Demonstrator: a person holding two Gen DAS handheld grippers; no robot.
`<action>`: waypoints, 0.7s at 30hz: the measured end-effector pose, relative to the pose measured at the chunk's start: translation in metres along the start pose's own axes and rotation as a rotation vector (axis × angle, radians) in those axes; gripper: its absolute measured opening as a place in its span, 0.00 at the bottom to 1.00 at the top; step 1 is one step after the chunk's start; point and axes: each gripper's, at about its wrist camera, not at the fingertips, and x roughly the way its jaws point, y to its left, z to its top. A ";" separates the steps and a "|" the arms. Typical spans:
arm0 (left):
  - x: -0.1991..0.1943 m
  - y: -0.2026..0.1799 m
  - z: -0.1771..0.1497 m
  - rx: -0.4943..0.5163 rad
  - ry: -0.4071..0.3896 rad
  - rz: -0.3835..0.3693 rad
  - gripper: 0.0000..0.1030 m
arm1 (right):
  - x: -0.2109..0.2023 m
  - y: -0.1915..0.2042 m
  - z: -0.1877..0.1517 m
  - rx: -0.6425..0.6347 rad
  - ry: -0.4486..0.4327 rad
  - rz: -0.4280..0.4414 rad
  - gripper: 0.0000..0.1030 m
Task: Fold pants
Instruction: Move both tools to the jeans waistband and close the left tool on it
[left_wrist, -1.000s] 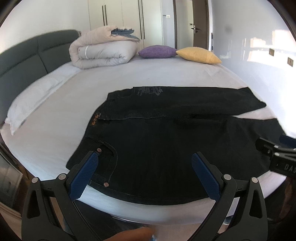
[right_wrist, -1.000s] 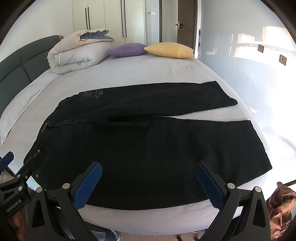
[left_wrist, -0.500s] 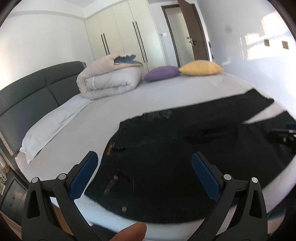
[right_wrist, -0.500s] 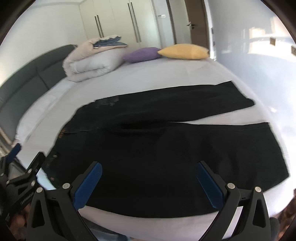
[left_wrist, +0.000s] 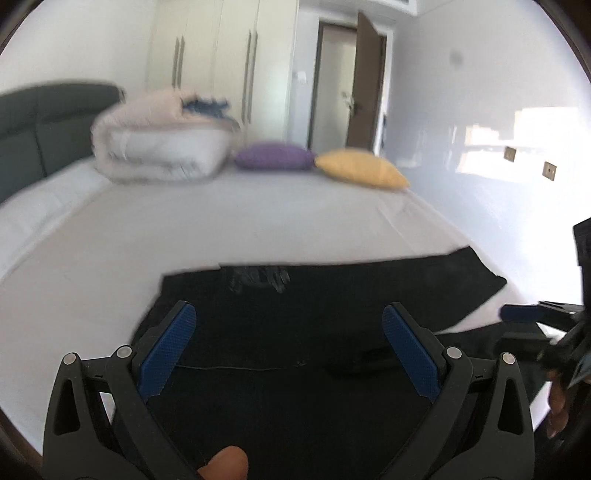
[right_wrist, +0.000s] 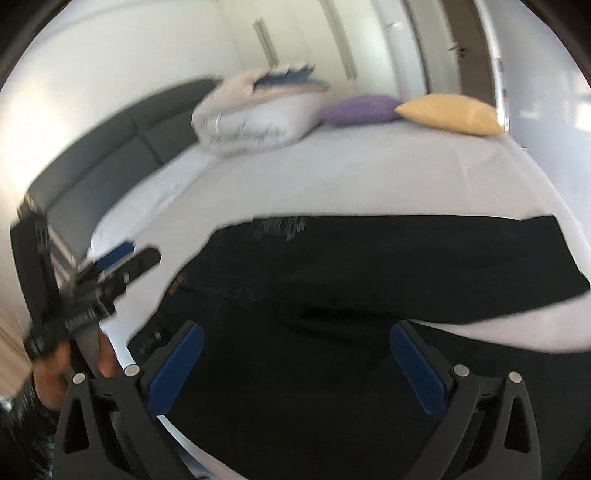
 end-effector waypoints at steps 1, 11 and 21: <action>0.011 0.007 0.006 0.016 0.016 0.014 1.00 | 0.008 0.001 0.004 -0.011 0.030 0.000 0.97; 0.180 0.104 0.065 0.211 0.231 0.003 1.00 | 0.072 -0.045 0.045 -0.103 0.186 -0.028 0.70; 0.285 0.135 0.055 0.516 0.495 -0.150 0.94 | 0.108 -0.075 0.056 -0.292 0.219 -0.005 0.49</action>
